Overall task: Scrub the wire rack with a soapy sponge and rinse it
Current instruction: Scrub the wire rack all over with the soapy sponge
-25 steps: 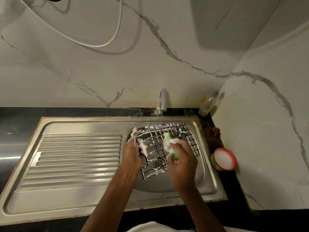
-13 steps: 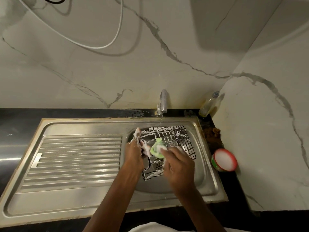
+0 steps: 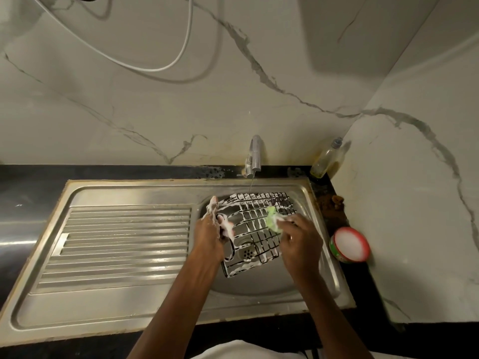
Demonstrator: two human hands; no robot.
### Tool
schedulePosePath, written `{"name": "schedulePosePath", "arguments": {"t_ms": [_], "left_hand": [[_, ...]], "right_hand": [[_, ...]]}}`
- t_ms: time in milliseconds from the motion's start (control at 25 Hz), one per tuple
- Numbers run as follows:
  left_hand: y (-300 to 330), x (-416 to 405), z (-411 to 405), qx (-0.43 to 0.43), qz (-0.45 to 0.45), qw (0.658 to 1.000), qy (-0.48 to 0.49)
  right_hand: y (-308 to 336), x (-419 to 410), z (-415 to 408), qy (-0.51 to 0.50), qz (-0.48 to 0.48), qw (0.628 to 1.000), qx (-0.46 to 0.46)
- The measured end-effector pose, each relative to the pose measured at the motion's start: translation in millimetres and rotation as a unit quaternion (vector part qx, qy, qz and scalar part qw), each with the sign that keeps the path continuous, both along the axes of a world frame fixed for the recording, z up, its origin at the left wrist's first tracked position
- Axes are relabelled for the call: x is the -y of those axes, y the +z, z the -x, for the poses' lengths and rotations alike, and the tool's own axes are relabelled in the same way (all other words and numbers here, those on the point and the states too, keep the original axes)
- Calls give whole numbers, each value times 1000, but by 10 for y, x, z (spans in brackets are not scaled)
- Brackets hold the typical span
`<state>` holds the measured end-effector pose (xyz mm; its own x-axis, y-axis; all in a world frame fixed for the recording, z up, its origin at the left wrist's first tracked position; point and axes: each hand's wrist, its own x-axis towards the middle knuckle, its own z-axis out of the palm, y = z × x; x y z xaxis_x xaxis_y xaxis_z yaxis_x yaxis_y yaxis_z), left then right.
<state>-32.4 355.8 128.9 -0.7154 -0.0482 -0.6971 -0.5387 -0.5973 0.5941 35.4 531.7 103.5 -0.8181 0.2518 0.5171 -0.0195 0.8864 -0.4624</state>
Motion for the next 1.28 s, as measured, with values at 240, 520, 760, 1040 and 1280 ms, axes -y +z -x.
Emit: {"name": "schedulePosePath", "arguments": {"t_ms": [240, 520, 760, 1040, 1280], "left_hand": [[-85, 47, 81, 19, -32, 999, 29], [-142, 28, 76, 27, -15, 998, 46], [-95, 43, 137, 27, 1, 999, 34], [-167, 31, 162, 18, -2, 999, 37], [-238, -13, 202, 18, -23, 998, 51]], "right_hand": [[80, 472, -292, 130, 103, 984, -65], [-78, 43, -82, -25, 96, 995, -14], [31, 208, -224, 78, 98, 991, -53], [114, 536, -337, 108, 154, 981, -56], [-1, 105, -35, -54, 171, 984, -8]]}}
